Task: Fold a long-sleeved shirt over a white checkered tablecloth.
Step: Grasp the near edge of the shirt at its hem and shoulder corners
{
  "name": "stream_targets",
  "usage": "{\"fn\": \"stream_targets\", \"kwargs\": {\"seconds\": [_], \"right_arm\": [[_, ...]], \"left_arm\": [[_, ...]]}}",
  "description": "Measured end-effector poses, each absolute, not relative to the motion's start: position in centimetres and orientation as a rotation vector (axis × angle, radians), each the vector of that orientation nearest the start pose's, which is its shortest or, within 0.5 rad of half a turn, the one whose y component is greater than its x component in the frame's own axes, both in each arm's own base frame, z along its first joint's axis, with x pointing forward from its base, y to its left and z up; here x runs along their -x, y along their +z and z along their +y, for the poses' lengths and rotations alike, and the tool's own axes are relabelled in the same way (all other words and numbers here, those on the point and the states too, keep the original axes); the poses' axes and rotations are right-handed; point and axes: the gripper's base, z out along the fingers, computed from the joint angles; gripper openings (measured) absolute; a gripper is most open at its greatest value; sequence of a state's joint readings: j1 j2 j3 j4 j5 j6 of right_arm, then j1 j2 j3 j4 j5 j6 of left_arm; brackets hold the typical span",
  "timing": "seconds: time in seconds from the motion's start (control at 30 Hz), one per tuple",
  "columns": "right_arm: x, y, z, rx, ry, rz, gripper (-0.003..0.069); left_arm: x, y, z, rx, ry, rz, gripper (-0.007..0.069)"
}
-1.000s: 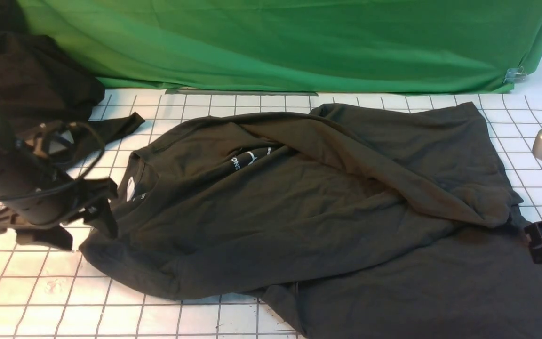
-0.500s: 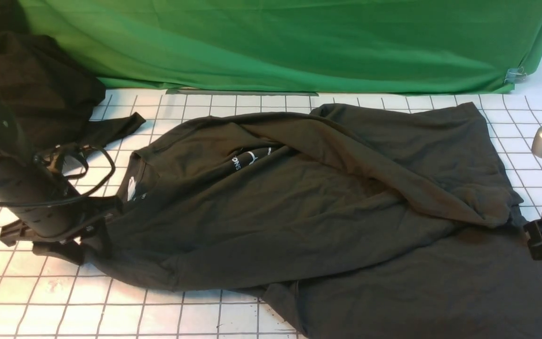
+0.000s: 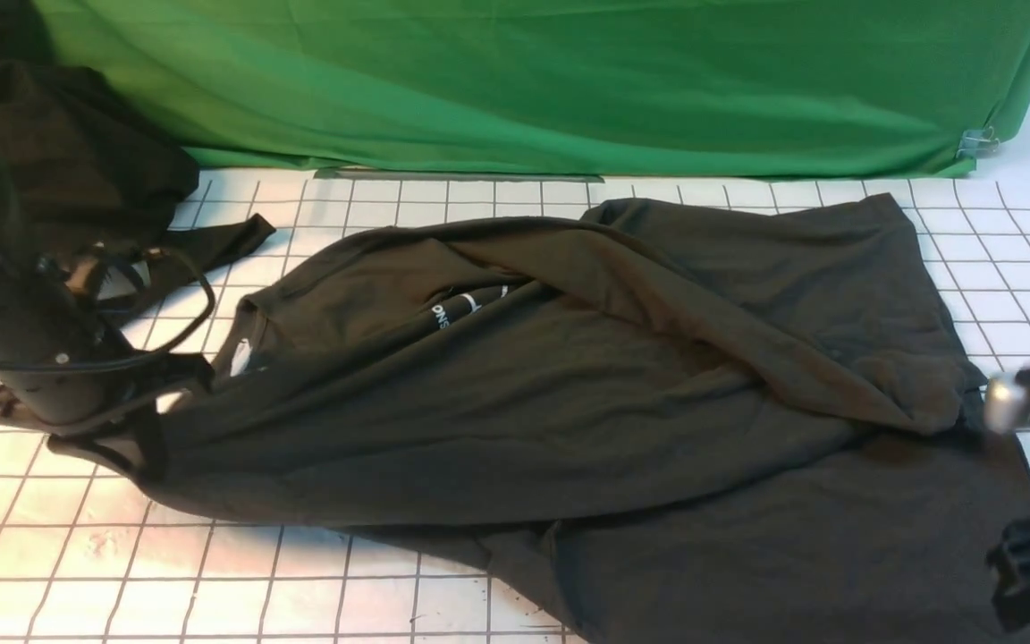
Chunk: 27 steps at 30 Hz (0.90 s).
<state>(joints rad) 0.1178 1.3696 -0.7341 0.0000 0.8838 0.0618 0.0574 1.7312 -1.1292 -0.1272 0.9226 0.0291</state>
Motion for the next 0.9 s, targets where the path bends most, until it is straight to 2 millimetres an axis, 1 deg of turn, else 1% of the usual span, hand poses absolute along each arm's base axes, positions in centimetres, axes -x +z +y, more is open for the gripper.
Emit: {"fn": "stream_targets", "kwargs": {"seconds": [0.03, 0.1, 0.17, 0.27, 0.3, 0.37, 0.4, 0.43, 0.5, 0.63, 0.7, 0.8, 0.9], "right_arm": [[-21.8, 20.5, 2.6, 0.084, 0.019, 3.002, 0.0514], [-22.7, 18.6, 2.6, 0.069, 0.001, 3.053, 0.0524], [-23.1, 17.5, 2.5, 0.051, -0.005, 3.082, 0.0526], [-23.7, 16.2, 1.5, -0.016, -0.012, 3.132, 0.0526], [-23.9, 15.9, 0.9, -0.057, -0.013, 3.140, 0.0527], [-24.2, 15.7, 0.3, -0.095, -0.014, 3.145, 0.0527], [-24.5, 15.5, -0.5, -0.143, -0.014, 3.143, 0.0527], [-24.7, 15.4, -0.9, -0.162, -0.014, 3.143, 0.0527], [-24.7, 15.3, -1.3, -0.181, -0.013, 3.145, 0.0527], [-24.8, 15.1, -1.3, -0.171, 0.000, 3.146, 0.0526], [-25.0, 15.0, -1.3, -0.162, 0.000, 3.150, 0.0513], [-25.1, 14.8, -1.2, -0.148, 0.011, 3.164, 0.0415], [-25.2, 14.7, -1.1, -0.161, 0.030, 3.173, 0.0280]], "left_arm": [[-32.4, 20.2, 1.0, 0.145, -0.148, 2.997, 0.0029], [-32.3, 20.5, 1.1, 0.115, -0.109, 2.996, 0.0029], [-32.2, 20.5, 1.2, 0.103, -0.092, 3.000, 0.0029], [-32.2, 20.5, 1.2, 0.100, -0.087, 3.001, 0.0029], [-32.2, 20.5, 1.2, 0.099, -0.086, 3.001, 0.0029], [-32.2, 20.5, 1.2, 0.098, -0.084, 3.001, 0.0029], [-32.2, 20.5, 1.2, 0.098, -0.084, 3.001, 0.0029], [-32.2, 20.5, 1.2, 0.098, -0.082, 3.001, 0.0029], [-32.2, 20.5, 1.2, 0.099, -0.083, 3.001, 0.0029], [-32.2, 20.5, 1.2, 0.099, -0.083, 3.001, 0.0029], [-32.2, 20.5, 1.2, 0.099, -0.083, 3.001, 0.0029], [-32.2, 20.5, 1.2, 0.099, -0.083, 3.001, 0.0029], [-32.2, 20.5, 1.2, 0.099, -0.083, 3.001, 0.0029]]}}
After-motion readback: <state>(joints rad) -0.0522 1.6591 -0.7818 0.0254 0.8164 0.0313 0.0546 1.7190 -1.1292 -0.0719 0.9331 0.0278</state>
